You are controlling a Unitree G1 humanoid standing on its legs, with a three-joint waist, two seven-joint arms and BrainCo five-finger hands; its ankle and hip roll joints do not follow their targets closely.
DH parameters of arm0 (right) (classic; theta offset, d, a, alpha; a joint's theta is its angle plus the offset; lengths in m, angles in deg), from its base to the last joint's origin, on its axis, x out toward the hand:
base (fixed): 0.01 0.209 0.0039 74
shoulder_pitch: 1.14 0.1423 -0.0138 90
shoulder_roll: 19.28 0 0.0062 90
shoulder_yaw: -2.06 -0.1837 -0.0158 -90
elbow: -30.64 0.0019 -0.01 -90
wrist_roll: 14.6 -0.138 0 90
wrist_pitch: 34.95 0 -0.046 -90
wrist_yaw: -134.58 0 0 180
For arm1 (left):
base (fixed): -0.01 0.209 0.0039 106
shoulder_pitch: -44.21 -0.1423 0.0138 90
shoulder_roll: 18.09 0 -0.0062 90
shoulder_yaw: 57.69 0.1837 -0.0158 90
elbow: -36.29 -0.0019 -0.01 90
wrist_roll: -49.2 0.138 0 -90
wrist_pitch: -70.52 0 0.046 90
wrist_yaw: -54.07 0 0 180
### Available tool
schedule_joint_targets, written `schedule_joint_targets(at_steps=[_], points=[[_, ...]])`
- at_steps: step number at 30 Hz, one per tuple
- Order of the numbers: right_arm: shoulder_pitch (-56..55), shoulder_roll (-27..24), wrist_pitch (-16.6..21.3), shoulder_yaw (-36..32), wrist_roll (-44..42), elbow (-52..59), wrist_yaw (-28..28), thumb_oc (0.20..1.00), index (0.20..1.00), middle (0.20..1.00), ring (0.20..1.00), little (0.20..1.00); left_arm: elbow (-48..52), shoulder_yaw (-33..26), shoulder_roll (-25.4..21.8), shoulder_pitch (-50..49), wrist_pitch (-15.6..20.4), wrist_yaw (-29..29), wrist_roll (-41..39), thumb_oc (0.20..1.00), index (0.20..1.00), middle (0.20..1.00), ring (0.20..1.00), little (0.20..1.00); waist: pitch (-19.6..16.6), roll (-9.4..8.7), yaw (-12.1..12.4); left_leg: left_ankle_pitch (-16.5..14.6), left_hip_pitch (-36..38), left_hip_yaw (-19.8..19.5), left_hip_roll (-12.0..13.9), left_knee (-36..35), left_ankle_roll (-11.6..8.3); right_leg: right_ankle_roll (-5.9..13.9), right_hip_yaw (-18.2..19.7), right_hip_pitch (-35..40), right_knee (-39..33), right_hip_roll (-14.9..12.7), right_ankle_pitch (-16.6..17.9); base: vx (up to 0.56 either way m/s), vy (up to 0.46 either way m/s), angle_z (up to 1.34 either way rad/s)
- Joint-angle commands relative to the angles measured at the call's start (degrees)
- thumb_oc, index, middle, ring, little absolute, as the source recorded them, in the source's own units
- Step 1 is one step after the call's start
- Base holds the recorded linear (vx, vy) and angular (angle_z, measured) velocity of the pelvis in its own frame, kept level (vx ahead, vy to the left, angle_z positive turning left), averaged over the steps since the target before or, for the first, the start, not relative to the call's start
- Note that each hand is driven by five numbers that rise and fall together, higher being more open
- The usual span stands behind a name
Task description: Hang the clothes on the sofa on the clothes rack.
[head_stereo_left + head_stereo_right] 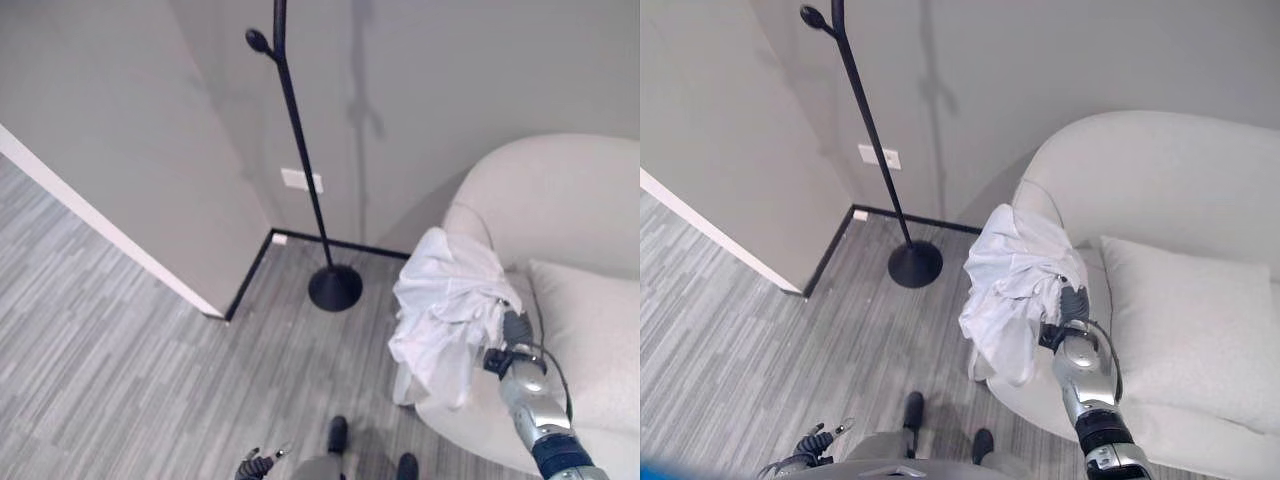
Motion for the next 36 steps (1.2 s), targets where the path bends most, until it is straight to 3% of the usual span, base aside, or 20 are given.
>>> schedule_joint_targets(at_steps=[1, 6, 7, 9, 13, 17, 19, 24, 30, 32, 34, 36], points=[[3.27, -3.83, 5.55, -2.62, -0.30, 7.40, -0.19, 0.200, 0.200, 0.200, 0.200, 0.200, -1.64, 2.57, 1.68, 2.09, 0.45, 0.38, -0.48, 1.000, 1.000, 1.000, 1.000, 1.000, -4.19, -0.55, 1.83, -8.45, 5.50, 2.23, -0.97, 0.64, 0.02, 5.03, 4.05, -5.19, 0.55, -2.31, 1.85, 0.00, 0.000, 0.00], [8.44, -7.56, 5.92, -2.90, 1.98, 14.79, 1.87, 0.200, 0.200, 0.200, 0.200, 0.200, 6.01, 3.75, 1.41, 2.01, 1.30, -1.39, -3.23, 1.000, 1.000, 1.000, 1.000, 1.000, -6.19, -1.07, 2.29, -8.55, 6.85, 2.20, -0.78, 0.64, -0.06, 4.83, 3.93, -3.70, 0.55, -2.35, 1.77, 0.00, 0.000, 0.00], [11.81, -9.62, 5.75, -2.07, 2.28, 18.44, 2.86, 0.200, 0.200, 0.200, 0.200, 0.200, 13.44, 4.85, 0.82, 2.19, 2.16, -3.81, -4.72, 1.000, 1.000, 1.000, 1.000, 1.000, -7.08, -1.49, 2.52, -8.47, 7.33, 2.26, -0.71, 0.64, -0.12, 4.76, 3.77, -3.17, 0.55, -2.36, 1.88, -0.03, -0.022, -0.04], [13.08, -10.49, 5.50, -1.35, 2.55, 19.41, 3.15, 0.200, 0.200, 0.200, 0.200, 0.200, 17.41, 5.63, 0.37, 1.95, 2.56, -4.59, -4.95, 1.000, 1.000, 1.000, 1.000, 1.000, -7.40, -1.63, 2.63, -8.51, 7.48, 2.21, -0.68, 0.64, -0.13, 4.73, 3.73, -2.95, 0.55, -2.39, 1.84, 0.00, 0.000, 0.00], [17.59, -12.11, 5.26, 0.99, 1.80, 22.76, 4.60, 0.200, 0.200, 0.200, 0.200, 0.200, 34.16, 7.74, -2.87, 2.04, 4.37, -9.72, -0.74, 1.000, 1.000, 1.000, 1.000, 1.000, -7.98, -2.31, 2.96, -8.35, 7.96, 2.23, -0.59, 0.64, -0.26, 4.69, 3.56, -2.43, 0.55, -2.35, 2.06, -0.01, -0.008, 0.00], [21.63, -13.51, 5.83, 2.98, 1.47, 23.81, 6.51, 0.200, 0.200, 0.200, 0.200, 0.200, 41.65, 7.85, -3.70, 4.37, 7.55, -16.32, 2.50, 1.000, 1.000, 1.000, 1.000, 1.000, -8.53, -3.30, 2.96, -8.29, 8.08, 2.12, -0.48, 0.64, -0.65, 4.70, 3.31, -2.19, 0.55, -2.38, 2.24, -0.02, -0.037, 0.00], [25.25, -14.49, 6.64, 5.59, -0.37, 22.98, 7.22, 0.200, 0.200, 0.200, 0.200, 0.200, 43.19, 9.01, -2.81, 7.34, 9.59, -19.87, 2.34, 1.000, 1.000, 1.000, 1.000, 1.000, -8.76, -3.97, 2.64, -8.28, 8.28, 2.21, -0.39, 0.64, -0.83, 4.73, 3.31, -2.09, 0.55, -2.37, 2.43, -0.01, -0.020, 0.00], [28.79, -15.26, 7.52, 8.49, -3.44, 22.40, 7.07, 0.200, 0.200, 0.200, 0.200, 0.200, 44.90, 12.80, -1.51, 10.19, 10.54, -20.66, 2.09, 1.000, 1.000, 1.000, 1.000, 1.000, -8.90, -4.38, 2.01, -8.37, 8.64, 2.53, -0.30, 0.64, -0.83, 4.75, 3.62, -1.99, 0.55, -2.39, 2.78, 0.00, 0.000, 0.00], [33.40, -16.06, 8.18, 11.68, -5.75, 22.10, 6.99, 0.200, 0.200, 0.200, 0.200, 0.200, 40.56, 20.38, -0.26, 14.66, 8.72, -20.48, 7.71, 1.000, 1.000, 1.000, 1.000, 1.000, -9.15, -4.47, 0.91, -8.46, 8.88, 2.83, -0.36, 0.64, -0.78, 4.79, 3.95, -2.09, 0.55, -2.36, 3.06, -0.01, 0.001, -0.08], [38.70, -18.02, 8.76, 13.83, -8.26, 21.32, 7.37, 0.200, 0.200, 0.200, 0.200, 0.200, 32.63, 24.96, 1.52, 18.70, 6.65, -20.75, 11.31, 1.000, 1.000, 1.000, 1.000, 1.000, -9.48, -4.48, -0.31, -8.48, 9.01, 3.34, -0.31, 0.64, -0.73, 4.97, 4.29, -2.31, 0.55, -2.36, 3.39, 0.00, 0.007, -0.05], [38.85, -18.08, 8.81, 13.89, -8.31, 21.22, 7.35, 0.200, 0.200, 0.200, 0.200, 0.200, 32.50, 24.92, 1.62, 18.83, 6.72, -20.77, 11.32, 1.000, 1.000, 1.000, 1.000, 1.000, -9.41, -4.42, -0.29, -8.49, 9.02, 3.36, -0.30, 0.64, -0.73, 4.97, 4.31, -2.30, 0.55, -2.36, 3.39, 0.00, 0.008, -0.04], [42.90, -19.43, 9.55, 15.62, -10.56, 20.63, 7.65, 0.200, 0.200, 0.200, 0.200, 0.200, 26.25, 26.77, 3.58, 22.16, 5.48, -21.58, 12.38, 1.000, 1.000, 1.000, 1.000, 1.000, -9.58, -4.45, -1.18, -8.51, 9.03, 3.79, -0.21, 0.64, -0.80, 5.07, 4.73, -2.53, 0.55, -2.37, 3.61, -0.01, 0.010, -0.09]])
